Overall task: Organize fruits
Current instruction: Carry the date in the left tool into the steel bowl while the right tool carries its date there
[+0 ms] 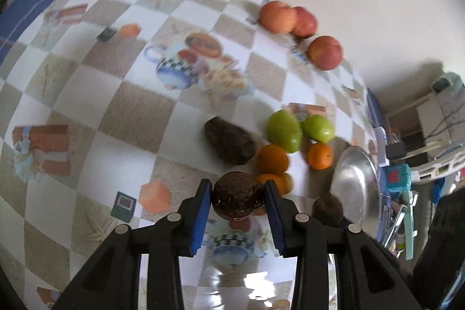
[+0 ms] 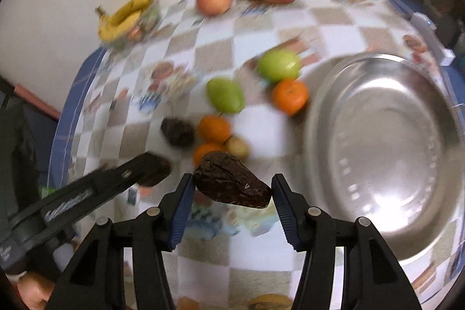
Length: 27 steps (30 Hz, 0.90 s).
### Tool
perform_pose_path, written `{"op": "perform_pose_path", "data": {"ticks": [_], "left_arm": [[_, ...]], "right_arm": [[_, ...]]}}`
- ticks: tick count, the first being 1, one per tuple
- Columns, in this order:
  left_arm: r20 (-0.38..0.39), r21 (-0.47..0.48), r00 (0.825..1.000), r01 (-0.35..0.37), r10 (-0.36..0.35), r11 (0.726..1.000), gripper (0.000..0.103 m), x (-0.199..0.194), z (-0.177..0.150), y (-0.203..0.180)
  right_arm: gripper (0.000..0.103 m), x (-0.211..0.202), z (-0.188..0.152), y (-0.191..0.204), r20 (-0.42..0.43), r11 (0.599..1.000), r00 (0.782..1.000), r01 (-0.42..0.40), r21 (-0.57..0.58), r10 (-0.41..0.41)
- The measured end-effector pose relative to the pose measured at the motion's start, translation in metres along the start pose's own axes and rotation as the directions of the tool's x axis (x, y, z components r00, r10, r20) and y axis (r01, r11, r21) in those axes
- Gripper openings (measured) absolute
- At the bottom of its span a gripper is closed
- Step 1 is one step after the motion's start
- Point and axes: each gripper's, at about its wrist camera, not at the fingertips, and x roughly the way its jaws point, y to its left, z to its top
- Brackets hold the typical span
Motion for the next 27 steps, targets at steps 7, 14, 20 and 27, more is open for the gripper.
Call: {"op": "perform_pose_path", "data": {"ticks": [7, 14, 20, 27], "left_arm": [[-0.034, 0.172, 0.999, 0.043, -0.038, 0.984, 0.039, 0.013, -0.003, -0.065], [-0.080, 0.374, 0.995, 0.086, -0.061, 0.924, 0.039, 0.044, -0.019, -0.140], [-0.097, 0.516, 0.995, 0.077, -0.032, 0.853, 0.039, 0.076, -0.036, -0.183], [-0.112, 0.605, 0.993, 0.047, 0.026, 0.795, 0.039, 0.110, -0.055, -0.202]], "right_arm": [[0.056, -0.004, 0.017, -0.074, 0.012, 0.974, 0.995, 0.097, 0.204, -0.102], [0.056, -0.016, 0.022, -0.131, 0.042, 0.925, 0.986, 0.139, 0.355, -0.164], [0.056, -0.017, 0.025, -0.157, 0.045, 0.892, 0.972, 0.193, 0.408, -0.231], [0.056, -0.004, 0.022, -0.170, 0.006, 0.878, 0.973, 0.204, 0.433, -0.229]]}}
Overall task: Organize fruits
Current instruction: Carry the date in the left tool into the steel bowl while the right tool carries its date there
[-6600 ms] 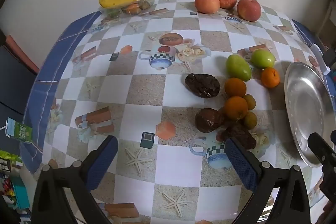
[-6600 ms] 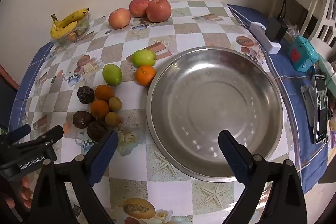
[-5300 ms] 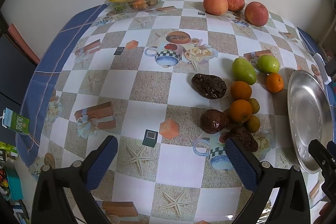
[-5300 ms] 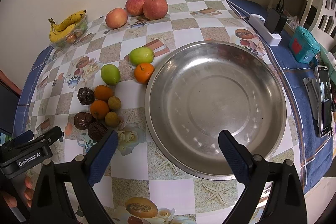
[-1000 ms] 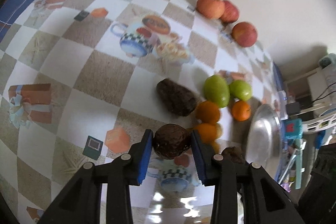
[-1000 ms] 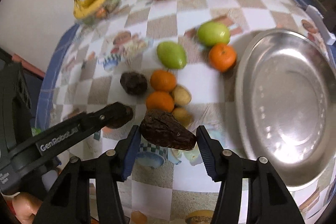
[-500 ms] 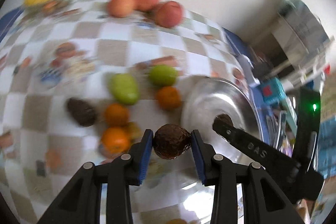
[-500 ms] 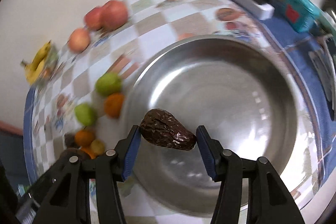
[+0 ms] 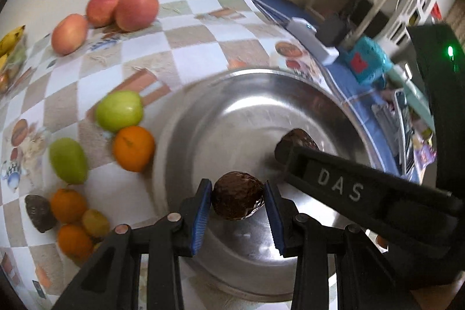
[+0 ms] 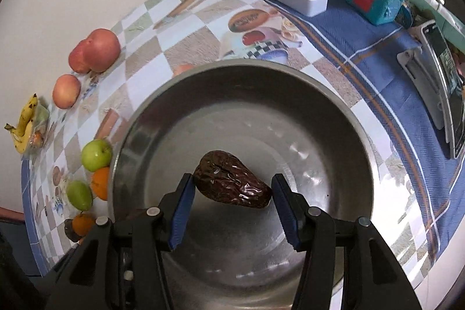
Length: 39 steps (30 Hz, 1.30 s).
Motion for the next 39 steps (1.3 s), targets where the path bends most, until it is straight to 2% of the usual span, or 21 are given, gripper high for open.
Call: {"op": "perform_pose_path", "data": {"ticks": [7, 15, 17, 24, 28, 39], "left_arm": [[-0.022, 0.033, 1.000, -0.020, 0.021, 0.999, 0.040, 0.010, -0.007, -0.008], [-0.021, -0.018, 1.000, 0.015, -0.016, 1.000, 0.040, 0.010, -0.007, -0.001], [-0.027, -0.019, 0.999, 0.018, -0.019, 1.000, 0.045, 0.011, -0.007, -0.001], [-0.028, -0.025, 0.999, 0.028, -0.029, 0.999, 0.049, 0.008, -0.007, -0.002], [-0.010, -0.022, 0.999, 0.039, -0.039, 0.999, 0.054, 0.001, -0.006, -0.003], [0.032, -0.072, 0.999, 0.041, -0.039, 0.997, 0.055, -0.026, 0.002, 0.009]], "right_arm": [[0.057, 0.011, -0.002, -0.003, -0.035, 1.000, 0.999, 0.003, 0.016, -0.003], [0.057, 0.012, -0.003, -0.002, -0.030, 1.000, 1.000, 0.004, 0.007, -0.004], [0.057, 0.015, -0.001, 0.000, -0.030, 1.000, 1.000, 0.005, 0.004, -0.005], [0.057, 0.014, -0.002, 0.002, -0.032, 1.000, 0.999, -0.003, -0.008, 0.003], [0.057, 0.009, -0.001, 0.003, -0.012, 1.000, 1.000, -0.017, -0.011, 0.017], [0.057, -0.014, 0.001, 0.006, 0.073, 0.998, 0.996, -0.056, -0.014, 0.056]]}}
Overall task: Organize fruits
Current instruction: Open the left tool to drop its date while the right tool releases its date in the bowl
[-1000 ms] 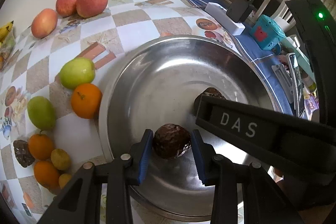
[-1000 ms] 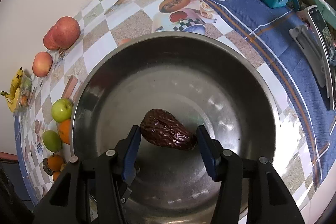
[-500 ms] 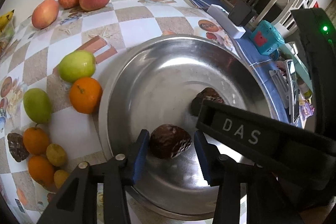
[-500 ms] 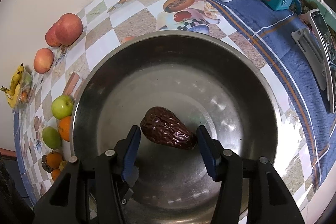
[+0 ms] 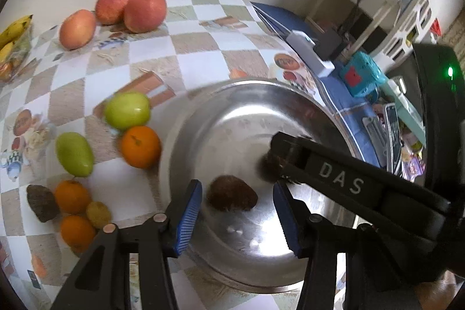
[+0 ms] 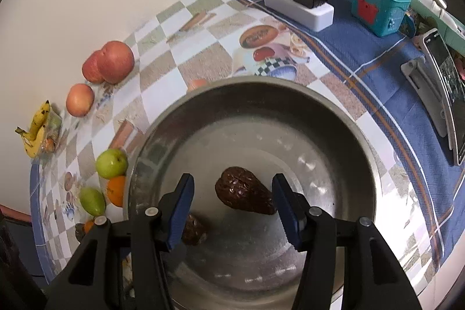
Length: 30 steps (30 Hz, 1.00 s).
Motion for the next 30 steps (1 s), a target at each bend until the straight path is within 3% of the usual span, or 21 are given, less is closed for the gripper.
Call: {"op": "perform_pose_path", "data": {"ticks": [10, 21, 30], "left_arm": [[0.000, -0.146, 0.995, -0.098, 0.099, 0.984, 0.055, -0.023, -0.002, 0.042], [0.002, -0.352, 0.968, -0.233, 0.249, 0.907, 0.059, -0.049, -0.005, 0.112], [-0.021, -0.483, 0.947, -0.289, 0.319, 0.826, 0.098, -0.060, -0.018, 0.156]], "right_arm": [[0.057, 0.001, -0.002, 0.000, -0.003, 1.000, 1.000, -0.006, 0.005, 0.006], [0.061, 0.007, -0.008, 0.023, -0.019, 0.994, 1.000, -0.004, -0.107, 0.002], [0.081, 0.013, -0.018, 0.050, 0.003, 0.968, 1.000, 0.023, -0.251, -0.023]]}}
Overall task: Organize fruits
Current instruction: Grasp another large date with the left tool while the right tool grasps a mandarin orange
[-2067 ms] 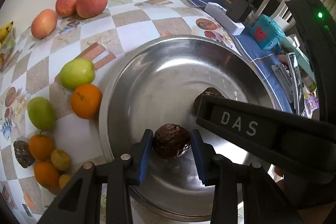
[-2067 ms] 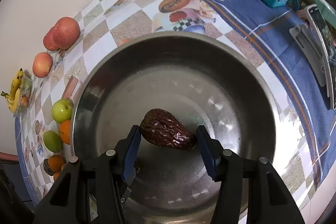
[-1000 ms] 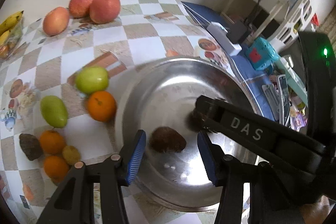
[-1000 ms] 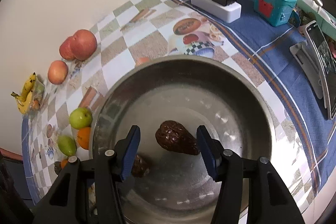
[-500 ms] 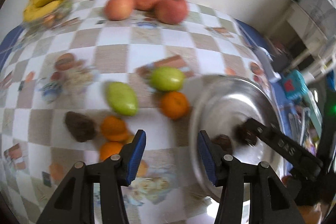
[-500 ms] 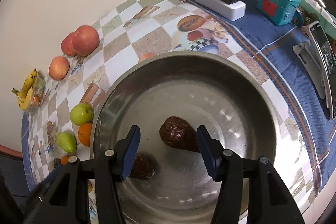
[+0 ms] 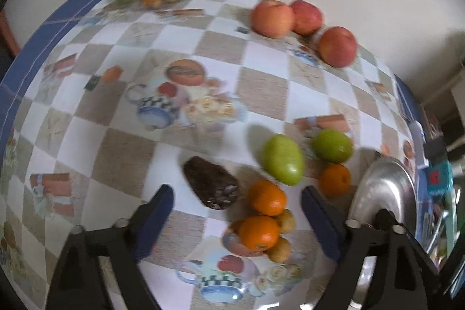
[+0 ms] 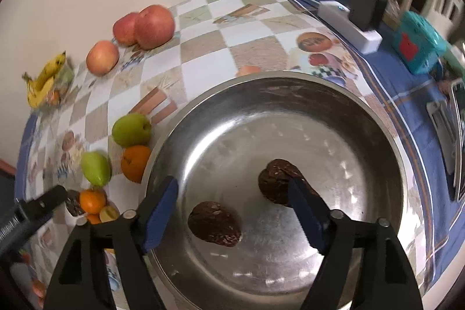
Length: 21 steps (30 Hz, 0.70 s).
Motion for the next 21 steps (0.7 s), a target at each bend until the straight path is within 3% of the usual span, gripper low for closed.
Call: {"op": "perform_pose_path", "data": {"ticks": [1, 7, 9, 13, 17, 21], "left_arm": [[0.002, -0.014, 1.000, -0.010, 0.010, 1.000, 0.102, 0.001, 0.000, 0.004], [0.037, -0.097, 0.998, -0.056, 0.059, 0.994, 0.103, 0.004, 0.003, 0.027], [0.052, -0.129, 0.997, -0.053, 0.060, 0.990, 0.103, 0.004, 0.005, 0.035], [0.063, -0.156, 0.997, -0.041, 0.052, 0.987, 0.103, 0.006, 0.008, 0.046], [0.088, -0.163, 0.996, -0.003, 0.018, 0.987, 0.103, 0.001, 0.014, 0.052], [0.121, -0.121, 0.993, 0.020, -0.005, 0.992, 0.103, -0.010, 0.020, 0.052]], "right_arm": [[0.083, 0.001, -0.001, 0.003, 0.003, 1.000, 1.000, 0.005, -0.018, -0.005], [0.091, 0.006, -0.003, 0.020, 0.027, 0.995, 0.999, 0.030, -0.100, -0.027], [0.099, 0.003, -0.003, 0.023, 0.046, 0.994, 0.999, 0.022, -0.106, -0.017], [0.099, -0.005, 0.002, 0.036, 0.081, 0.993, 0.997, -0.007, -0.119, 0.016], [0.099, -0.011, 0.004, 0.063, 0.088, 0.980, 0.991, -0.085, -0.177, 0.102], [0.099, -0.014, 0.001, 0.096, 0.061, 0.963, 0.987, -0.132, -0.236, 0.151]]}}
